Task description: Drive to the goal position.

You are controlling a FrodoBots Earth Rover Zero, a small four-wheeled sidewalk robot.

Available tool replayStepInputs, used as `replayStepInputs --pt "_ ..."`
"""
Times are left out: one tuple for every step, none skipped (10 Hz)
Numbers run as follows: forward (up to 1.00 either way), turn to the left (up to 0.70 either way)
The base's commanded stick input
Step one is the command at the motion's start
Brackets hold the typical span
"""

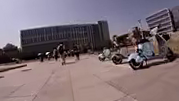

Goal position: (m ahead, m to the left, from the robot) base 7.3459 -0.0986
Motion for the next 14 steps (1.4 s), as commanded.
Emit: replayStepInputs --pt "0.70 0.00" --pt "0.70 0.00" --pt "0.70 0.00" --pt "0.70 0.00" --pt "0.70 0.00" --pt "0.70 0.00" --pt "0.70 0.00" --pt "0.70 0.00" --pt "0.70 0.04" --pt "0.70 0.09" --pt "0.70 0.35" --pt "0.70 0.35" --pt "0.70 0.13" --pt "0.70 0.02"
